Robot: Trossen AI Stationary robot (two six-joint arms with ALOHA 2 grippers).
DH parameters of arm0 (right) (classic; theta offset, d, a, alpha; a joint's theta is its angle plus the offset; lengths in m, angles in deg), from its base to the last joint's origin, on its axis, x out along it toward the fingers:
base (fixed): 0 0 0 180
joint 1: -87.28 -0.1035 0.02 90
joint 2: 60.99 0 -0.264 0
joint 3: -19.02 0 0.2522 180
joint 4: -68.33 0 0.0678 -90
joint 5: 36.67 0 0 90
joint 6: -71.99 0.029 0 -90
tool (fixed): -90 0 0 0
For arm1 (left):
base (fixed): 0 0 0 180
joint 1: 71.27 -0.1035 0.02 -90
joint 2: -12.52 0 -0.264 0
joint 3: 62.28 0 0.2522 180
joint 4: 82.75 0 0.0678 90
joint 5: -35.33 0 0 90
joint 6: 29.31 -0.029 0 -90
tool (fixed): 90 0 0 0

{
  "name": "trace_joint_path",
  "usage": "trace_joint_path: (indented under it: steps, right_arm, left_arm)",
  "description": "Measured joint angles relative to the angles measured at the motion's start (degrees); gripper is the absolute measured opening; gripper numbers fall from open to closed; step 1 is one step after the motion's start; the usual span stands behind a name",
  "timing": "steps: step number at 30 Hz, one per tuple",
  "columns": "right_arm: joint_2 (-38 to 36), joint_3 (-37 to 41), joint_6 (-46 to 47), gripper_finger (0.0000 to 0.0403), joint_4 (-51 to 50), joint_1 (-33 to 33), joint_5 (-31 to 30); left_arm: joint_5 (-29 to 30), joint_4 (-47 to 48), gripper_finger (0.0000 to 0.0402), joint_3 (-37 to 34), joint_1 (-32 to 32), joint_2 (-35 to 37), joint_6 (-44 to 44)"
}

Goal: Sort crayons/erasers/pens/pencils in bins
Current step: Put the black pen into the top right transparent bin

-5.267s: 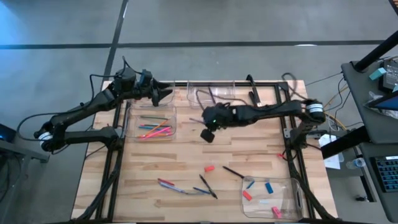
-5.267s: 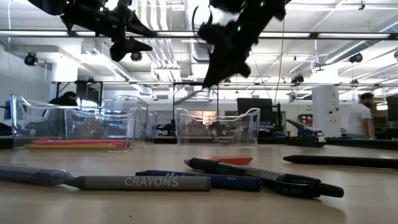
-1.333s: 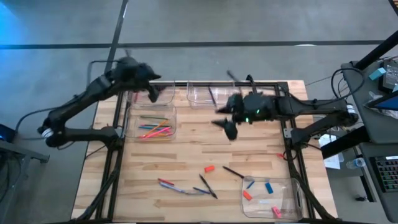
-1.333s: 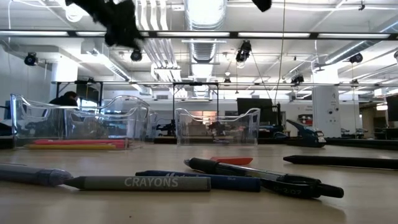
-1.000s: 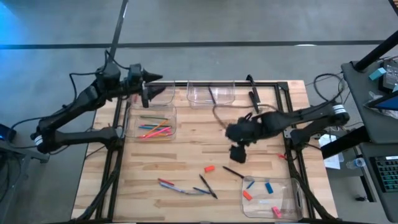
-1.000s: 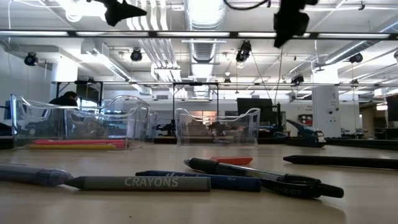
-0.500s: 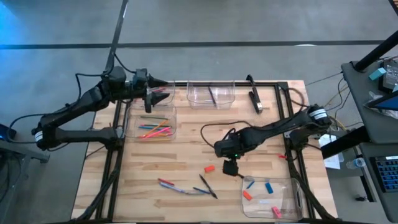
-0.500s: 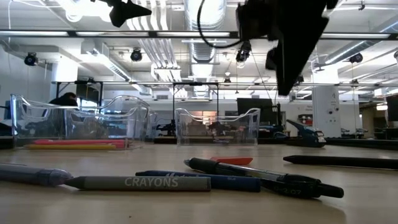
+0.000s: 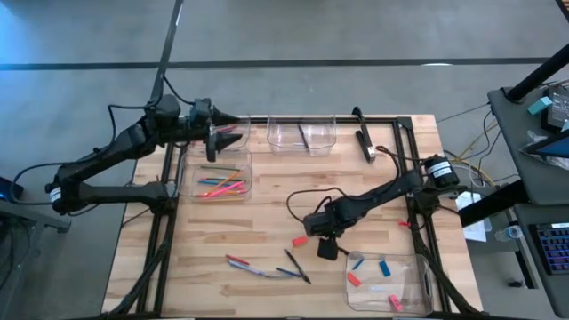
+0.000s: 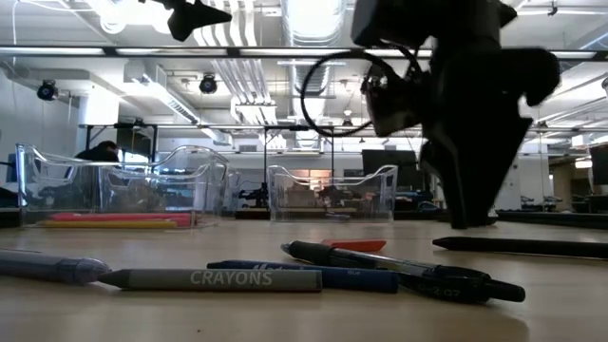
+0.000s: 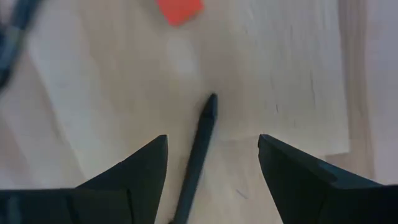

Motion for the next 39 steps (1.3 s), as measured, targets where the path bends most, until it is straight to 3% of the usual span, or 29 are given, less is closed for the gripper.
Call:
trace_joint_path:
  steps: [10,19,27,36,39]
  right_arm:
    - [-2.28,10.58,6.17,0.0237,13.12,-1.9,-0.32]
    - [-2.12,12.4,1.14,0.0223,9.21,-2.28,-11.39]
    - [-2.0,12.49,-0.73,0.0157,7.41,-2.28,-11.81]
    - [-2.02,12.58,-0.71,0.0027,6.94,-1.78,-10.45]
    - [-3.46,12.39,-0.65,0.0021,6.0,-1.36,-10.32]
  left_arm:
    - [-0.55,0.1,0.027,-0.02,-0.04,-0.02,-0.17]
    - [-0.54,0.04,0.027,-0.02,-0.04,-2.29,-0.22]
    - [-0.54,0.0,0.027,-0.02,-0.04,-3.93,-0.14]
    - [-0.53,-0.07,0.027,-0.02,-0.04,-3.98,-0.15]
    - [-0.53,-0.06,0.027,-0.02,-0.04,-3.98,-0.1]
